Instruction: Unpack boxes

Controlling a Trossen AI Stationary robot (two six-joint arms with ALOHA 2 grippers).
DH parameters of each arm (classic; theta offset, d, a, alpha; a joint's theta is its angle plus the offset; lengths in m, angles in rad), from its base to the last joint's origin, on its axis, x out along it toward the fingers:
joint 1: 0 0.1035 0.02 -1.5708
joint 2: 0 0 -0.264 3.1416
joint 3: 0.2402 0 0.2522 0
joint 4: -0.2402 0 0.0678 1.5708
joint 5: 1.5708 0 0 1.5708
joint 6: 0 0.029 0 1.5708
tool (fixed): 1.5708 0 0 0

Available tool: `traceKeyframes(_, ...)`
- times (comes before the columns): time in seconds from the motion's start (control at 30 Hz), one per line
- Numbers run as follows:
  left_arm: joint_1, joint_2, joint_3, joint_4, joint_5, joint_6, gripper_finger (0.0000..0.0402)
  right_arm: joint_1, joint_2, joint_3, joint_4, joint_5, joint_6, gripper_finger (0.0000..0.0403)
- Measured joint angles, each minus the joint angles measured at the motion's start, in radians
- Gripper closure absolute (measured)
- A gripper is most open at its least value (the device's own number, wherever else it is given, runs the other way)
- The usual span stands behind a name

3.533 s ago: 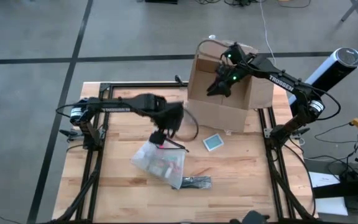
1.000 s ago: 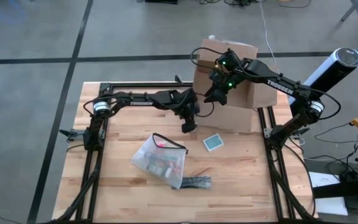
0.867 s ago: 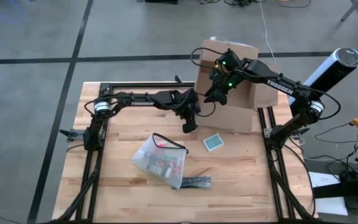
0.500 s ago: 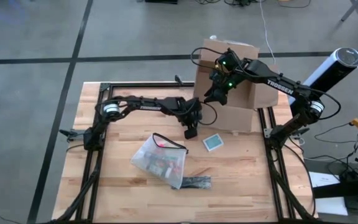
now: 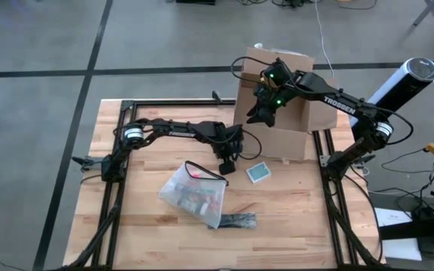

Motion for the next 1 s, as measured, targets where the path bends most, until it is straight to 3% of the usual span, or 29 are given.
traceKeyframes(0.33,0.0,-0.117,0.137,-0.395,0.029,0.193,0.0091,0.0,0.0,0.0,0.005,0.0,-0.011,0.0194)
traceKeyframes(0.5,-0.001,-0.127,0.132,-0.59,0.09,0.26,0.0091,0.0,0.0,0.0,0.006,-0.001,-0.016,0.0194)
traceKeyframes(0.73,-0.03,-0.127,0.109,-0.68,0.367,0.305,0.0091,0.0,0.0,0.0,0.005,-0.001,-0.022,0.0195)
traceKeyframes(1.0,-0.093,-0.127,0.091,-0.731,0.4,0.335,0.0091,0.0,0.0,0.0,0.005,-0.001,-0.024,0.0195)
